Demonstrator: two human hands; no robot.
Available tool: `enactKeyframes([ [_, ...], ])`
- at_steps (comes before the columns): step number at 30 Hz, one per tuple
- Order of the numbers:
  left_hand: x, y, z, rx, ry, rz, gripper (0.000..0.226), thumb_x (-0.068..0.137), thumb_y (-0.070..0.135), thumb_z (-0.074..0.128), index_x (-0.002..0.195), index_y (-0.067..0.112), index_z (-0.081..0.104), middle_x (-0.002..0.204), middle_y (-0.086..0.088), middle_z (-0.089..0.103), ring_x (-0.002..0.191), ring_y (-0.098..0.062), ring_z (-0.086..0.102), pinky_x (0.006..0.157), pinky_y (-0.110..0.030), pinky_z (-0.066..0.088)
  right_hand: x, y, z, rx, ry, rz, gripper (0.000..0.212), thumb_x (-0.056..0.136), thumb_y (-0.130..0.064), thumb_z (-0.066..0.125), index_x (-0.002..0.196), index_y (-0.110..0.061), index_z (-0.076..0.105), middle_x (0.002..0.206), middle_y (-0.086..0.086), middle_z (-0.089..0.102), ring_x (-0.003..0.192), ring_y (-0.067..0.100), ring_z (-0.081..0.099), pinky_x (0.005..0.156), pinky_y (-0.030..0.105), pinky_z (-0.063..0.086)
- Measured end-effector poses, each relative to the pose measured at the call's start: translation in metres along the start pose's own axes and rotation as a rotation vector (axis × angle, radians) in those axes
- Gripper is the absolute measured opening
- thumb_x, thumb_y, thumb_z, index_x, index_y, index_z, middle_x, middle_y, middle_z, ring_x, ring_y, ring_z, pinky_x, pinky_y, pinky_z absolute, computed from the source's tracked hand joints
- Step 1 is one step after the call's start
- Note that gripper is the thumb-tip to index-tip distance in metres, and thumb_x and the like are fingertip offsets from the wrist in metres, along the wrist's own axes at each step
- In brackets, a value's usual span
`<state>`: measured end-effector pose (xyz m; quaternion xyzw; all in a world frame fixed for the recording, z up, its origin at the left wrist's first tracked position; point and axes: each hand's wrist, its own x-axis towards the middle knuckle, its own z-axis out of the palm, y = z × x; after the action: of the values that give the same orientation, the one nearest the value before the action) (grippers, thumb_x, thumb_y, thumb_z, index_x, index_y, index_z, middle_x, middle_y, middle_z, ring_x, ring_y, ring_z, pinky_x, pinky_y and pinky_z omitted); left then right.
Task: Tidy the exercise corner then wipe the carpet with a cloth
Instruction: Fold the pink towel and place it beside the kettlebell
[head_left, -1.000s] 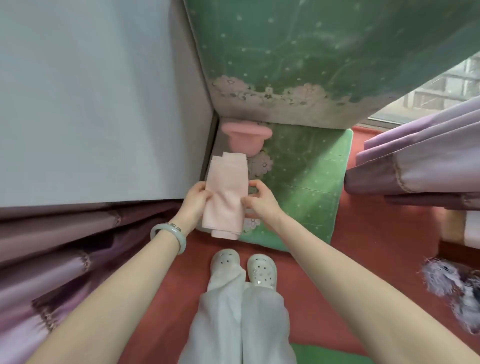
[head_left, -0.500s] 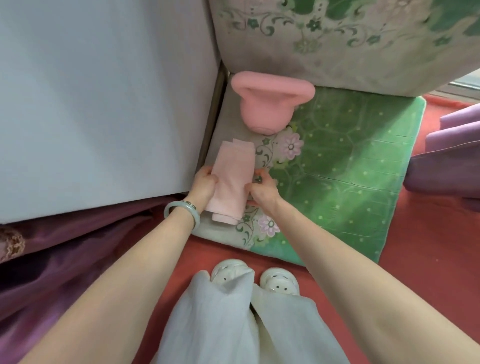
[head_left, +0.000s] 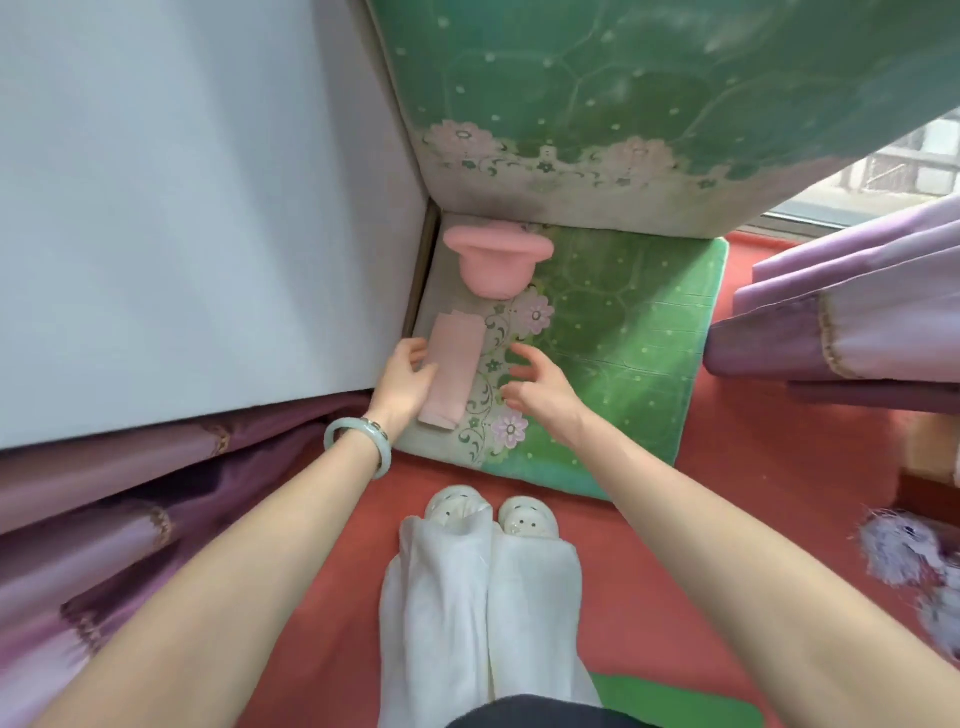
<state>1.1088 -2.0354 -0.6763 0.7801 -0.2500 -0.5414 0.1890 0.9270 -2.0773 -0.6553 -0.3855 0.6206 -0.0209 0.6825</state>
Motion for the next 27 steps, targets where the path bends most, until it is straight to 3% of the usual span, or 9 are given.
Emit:
enactKeyframes([
  [4, -0.084, 0.072, -0.021, 0.035, -0.062, 0.186, 0.044, 0.088, 0.002, 0.058, 0.13, 0.007, 0.045, 0.132, -0.009, 0.052, 0.123, -0.017, 0.049, 0.104, -0.028, 0.037, -0.098, -0.052, -0.025, 0.055, 0.018, -0.086, 0.071, 0.081, 0.002, 0.06, 0.142, -0.023, 0.034, 0.134, 0.013, 0.047, 0.113, 0.022, 0.053, 0.094, 0.038, 0.051],
  [11, -0.27, 0.22, -0.069, 0.042, -0.195, 0.498, 0.057, 0.081, 0.007, 0.07, 0.127, 0.026, 0.043, 0.127, 0.007, 0.052, 0.119, -0.002, 0.049, 0.1, -0.021, 0.037, -0.298, -0.169, -0.082, 0.119, 0.008, -0.304, 0.078, 0.08, 0.004, 0.065, 0.142, -0.026, 0.03, 0.134, 0.016, 0.047, 0.115, 0.024, 0.055, 0.095, 0.035, 0.048],
  [15, -0.357, 0.292, -0.093, 0.003, -0.241, 0.675, 0.065, 0.073, 0.019, 0.075, 0.128, 0.032, 0.042, 0.126, 0.006, 0.055, 0.113, -0.005, 0.055, 0.093, -0.017, 0.043, -0.397, -0.211, -0.108, 0.129, 0.035, -0.434, 0.082, 0.078, 0.005, 0.067, 0.142, -0.027, 0.028, 0.13, 0.013, 0.047, 0.112, 0.022, 0.056, 0.089, 0.028, 0.05],
  [18, -0.404, 0.334, -0.106, -0.004, -0.301, 0.785, 0.071, 0.07, 0.027, 0.075, 0.13, 0.039, 0.04, 0.13, 0.006, 0.052, 0.114, -0.007, 0.055, 0.09, -0.016, 0.045, -0.459, -0.225, -0.126, 0.127, 0.117, -0.526, 0.084, 0.077, 0.004, 0.07, 0.14, -0.033, 0.028, 0.133, 0.011, 0.046, 0.117, 0.021, 0.054, 0.09, 0.028, 0.05],
  [22, -0.448, 0.371, -0.115, -0.026, -0.42, 0.865, 0.079, 0.062, 0.038, 0.076, 0.131, 0.042, 0.037, 0.134, 0.008, 0.049, 0.117, -0.008, 0.054, 0.098, -0.028, 0.045, -0.528, -0.22, -0.14, 0.176, 0.263, -0.596, 0.088, 0.074, 0.003, 0.072, 0.141, -0.032, 0.027, 0.136, 0.011, 0.045, 0.118, 0.021, 0.053, 0.084, 0.019, 0.05],
  [27, -0.486, 0.403, -0.108, 0.058, -0.603, 0.973, 0.089, 0.061, 0.038, 0.078, 0.138, 0.029, 0.034, 0.137, 0.005, 0.047, 0.12, -0.011, 0.053, 0.101, -0.036, 0.045, -0.601, -0.2, -0.14, 0.295, 0.496, -0.649, 0.082, 0.077, 0.006, 0.069, 0.133, -0.04, 0.031, 0.136, 0.009, 0.045, 0.118, 0.018, 0.054, 0.101, 0.034, 0.045],
])
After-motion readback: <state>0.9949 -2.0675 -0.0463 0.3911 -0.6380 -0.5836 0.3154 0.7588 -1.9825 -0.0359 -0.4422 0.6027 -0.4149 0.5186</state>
